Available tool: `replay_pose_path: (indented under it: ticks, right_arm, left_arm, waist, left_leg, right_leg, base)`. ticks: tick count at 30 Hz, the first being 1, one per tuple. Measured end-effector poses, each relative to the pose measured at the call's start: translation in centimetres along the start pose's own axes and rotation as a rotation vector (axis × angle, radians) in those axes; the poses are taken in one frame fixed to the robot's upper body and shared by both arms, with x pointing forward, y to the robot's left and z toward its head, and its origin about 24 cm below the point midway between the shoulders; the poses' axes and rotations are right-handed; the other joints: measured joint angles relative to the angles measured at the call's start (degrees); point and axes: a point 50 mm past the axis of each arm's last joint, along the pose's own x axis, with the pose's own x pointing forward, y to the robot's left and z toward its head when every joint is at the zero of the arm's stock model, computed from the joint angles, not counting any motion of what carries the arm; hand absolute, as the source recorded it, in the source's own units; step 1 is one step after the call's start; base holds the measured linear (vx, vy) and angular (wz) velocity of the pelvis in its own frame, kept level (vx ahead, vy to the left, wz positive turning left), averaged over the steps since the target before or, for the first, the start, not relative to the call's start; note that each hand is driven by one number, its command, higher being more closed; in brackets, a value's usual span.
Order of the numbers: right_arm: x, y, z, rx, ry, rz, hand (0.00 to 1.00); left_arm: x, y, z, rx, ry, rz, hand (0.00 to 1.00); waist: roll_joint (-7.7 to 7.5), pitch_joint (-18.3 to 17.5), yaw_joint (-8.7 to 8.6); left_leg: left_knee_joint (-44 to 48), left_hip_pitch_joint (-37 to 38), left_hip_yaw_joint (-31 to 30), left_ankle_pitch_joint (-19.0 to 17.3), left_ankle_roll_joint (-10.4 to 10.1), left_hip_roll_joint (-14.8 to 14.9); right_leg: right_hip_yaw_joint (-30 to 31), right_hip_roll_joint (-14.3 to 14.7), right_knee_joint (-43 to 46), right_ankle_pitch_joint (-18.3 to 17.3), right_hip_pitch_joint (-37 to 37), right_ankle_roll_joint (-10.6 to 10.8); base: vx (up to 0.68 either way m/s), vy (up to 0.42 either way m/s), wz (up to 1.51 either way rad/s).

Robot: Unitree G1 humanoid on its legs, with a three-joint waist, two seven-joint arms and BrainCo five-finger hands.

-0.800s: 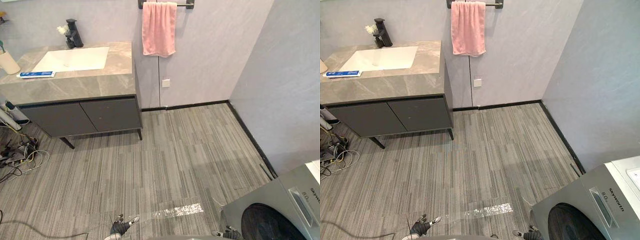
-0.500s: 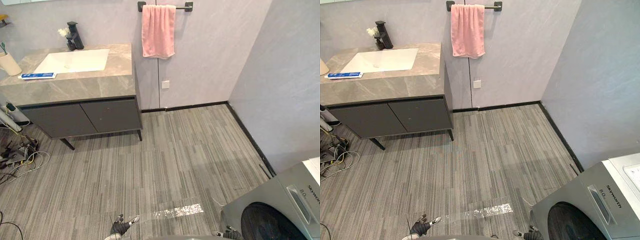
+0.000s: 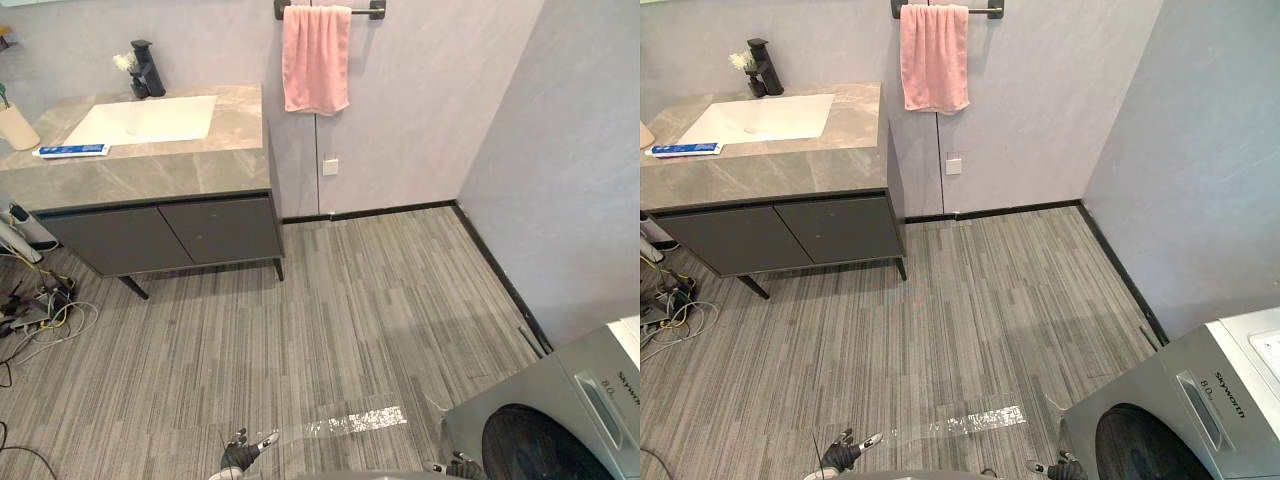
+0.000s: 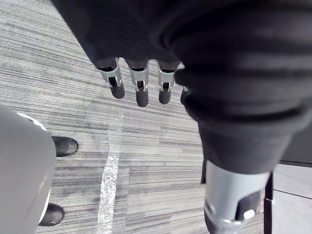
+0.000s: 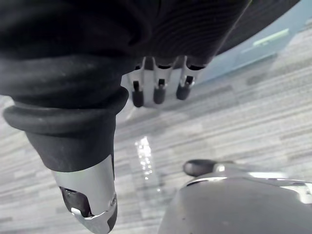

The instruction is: Organize washtable

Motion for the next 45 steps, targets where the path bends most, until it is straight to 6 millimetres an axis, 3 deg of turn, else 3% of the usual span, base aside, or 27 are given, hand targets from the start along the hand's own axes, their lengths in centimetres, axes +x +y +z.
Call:
replay_pose_path:
  ticks: [26, 28, 30, 31, 32, 34, 35, 37, 38, 39, 41, 43, 45]
  right_arm:
    - [0.0, 0.0, 0.2, 0.011, -0.006, -0.001, 0.00]
    - [0.0, 0.1, 0.4, 0.013, -0.012, 0.002, 0.00]
    - [0.0, 0.0, 0.4, 0.011, -0.016, 0.001, 0.00]
    - [0.0, 0.0, 0.3, 0.012, -0.016, 0.000, 0.00]
    - [0.0, 0.2, 0.0, 0.014, -0.009, 0.006, 0.00]
    - [-0.1, 0.5, -0.1, 0.023, -0.006, 0.010, 0.00]
    - [0.0, 0.5, 0.2, 0.027, -0.015, 0.009, 0.00]
    - [0.0, 0.3, 0.5, 0.025, -0.021, 0.006, 0.00]
    - [0.1, 0.1, 0.9, 0.020, -0.032, 0.001, 0.00]
    - [0.2, -0.1, 1.3, 0.019, -0.042, -0.002, 0.00]
    - [0.3, -0.4, 2.1, 0.016, -0.058, -0.008, 0.00]
    - [0.3, -0.7, 2.1, 0.047, -0.059, -0.018, 0.00]
    - [0.1, -0.3, 1.2, 0.087, -0.047, -0.018, 0.00]
  left_arm:
    - [0.0, 0.2, 0.1, -0.009, -0.001, 0.009, 0.00]
    - [0.1, 0.6, 0.3, -0.048, -0.004, 0.032, 0.00]
    - [0.2, 1.5, 0.8, -0.093, -0.022, 0.067, 0.00]
    - [0.1, 1.9, 0.7, -0.107, -0.024, 0.082, 0.00]
    - [0.2, 2.5, 1.1, -0.119, -0.036, 0.098, 0.00]
    - [0.2, 2.4, 2.2, -0.153, -0.083, 0.102, 0.00]
    - [0.2, 2.5, 2.5, -0.169, -0.100, 0.109, 0.00]
    - [0.2, 2.4, 2.7, -0.173, -0.110, 0.108, 0.00]
    - [0.2, 2.0, 2.8, -0.184, -0.115, 0.105, 0.00]
    - [0.2, 1.6, 2.9, -0.192, -0.120, 0.099, 0.00]
    - [0.1, 1.3, 2.8, -0.202, -0.122, 0.095, 0.00]
    - [0.0, 1.4, 2.5, -0.211, -0.114, 0.100, 0.00]
    - [-0.2, 2.0, 1.9, -0.238, -0.101, 0.127, 0.00]
  waist:
    - [0.26, 0.7, -0.31]
    - [0.04, 1.8, -0.56]
    - [0.53, 3.4, -0.48]
    - [0.45, 3.4, -0.38]
    - [-0.31, 4.0, -0.49]
    - [-0.52, 5.2, 0.39]
    - [-1.01, 5.9, 0.70]
    - [-0.57, 6.0, 0.61]
    - [-0.72, 6.1, 1.08]
    - [0.03, 6.7, 2.01]
    - [0.96, 7.1, 2.16]
    - [1.12, 6.9, 3.11]
    - [-0.57, 5.8, 5.14]
  left_leg:
    - [0.3, -0.6, 0.0, -0.5, -0.7, 0.3]
    - [4.3, -1.6, 0.5, -3.4, -1.5, 1.4]
    - [20.1, -6.9, 0.7, -11.2, -3.7, 5.8]
    - [24.9, -8.6, 1.2, -12.1, -4.2, 7.0]
    - [37.1, -14.0, 1.7, -11.3, -3.2, 9.6]
    - [50.3, -20.3, 1.9, -7.4, -0.1, 12.6]
    - [56.4, -23.8, 2.2, -7.2, -0.6, 13.4]
    - [58.2, -27.8, 1.9, -8.1, -2.0, 12.2]
    - [54.9, -29.6, 1.4, -8.4, -2.3, 10.3]
    - [49.0, -31.0, 0.6, -8.3, -2.3, 7.9]
    - [37.9, -32.7, 0.0, -7.7, -2.6, 5.0]
    - [28.5, -33.1, -2.8, -6.8, -3.2, 2.6]
    - [28.8, -32.8, -2.8, -4.2, 0.4, 1.6]
  right_leg:
    - [0.0, 0.2, -0.1, -0.2, -0.3, -0.2]
    - [-0.1, 0.8, 2.3, -2.2, -0.3, -1.7]
    - [-1.3, 2.4, 7.5, -6.5, -0.7, -3.6]
    - [-1.3, 3.0, 8.5, -7.4, -1.1, -4.3]
    - [-1.6, 3.6, 10.9, -9.1, -1.6, -5.6]
    - [-1.0, 4.2, 13.4, -10.9, -1.5, -6.7]
    - [-0.6, 4.3, 15.1, -12.5, -1.4, -7.4]
    - [0.7, 3.8, 16.1, -13.8, -1.4, -8.2]
    - [2.2, 3.4, 16.0, -14.1, -0.9, -8.2]
    - [3.9, 2.9, 15.7, -14.7, -1.0, -7.9]
    - [6.0, 2.4, 14.2, -15.5, -0.4, -7.0]
    - [8.3, 2.1, 14.0, -17.7, 0.0, -4.8]
    - [11.0, 0.9, 16.6, -21.8, 0.7, -3.5]
  base:
    - [0.00, 0.000, 0.00]
    - [0.02, -0.050, -0.07]
    - [-0.01, -0.124, -0.16]
    - [0.00, -0.129, -0.04]
    - [0.02, -0.111, 0.02]
    - [0.07, -0.140, -0.13]
    - [0.16, -0.130, -0.18]
    - [0.21, -0.065, -0.20]
    - [0.29, 0.005, -0.55]
    - [0.30, 0.024, -0.63]
    - [0.36, 0.069, -0.67]
    - [0.52, 0.140, -0.72]
    - [0.60, 0.162, -0.86]
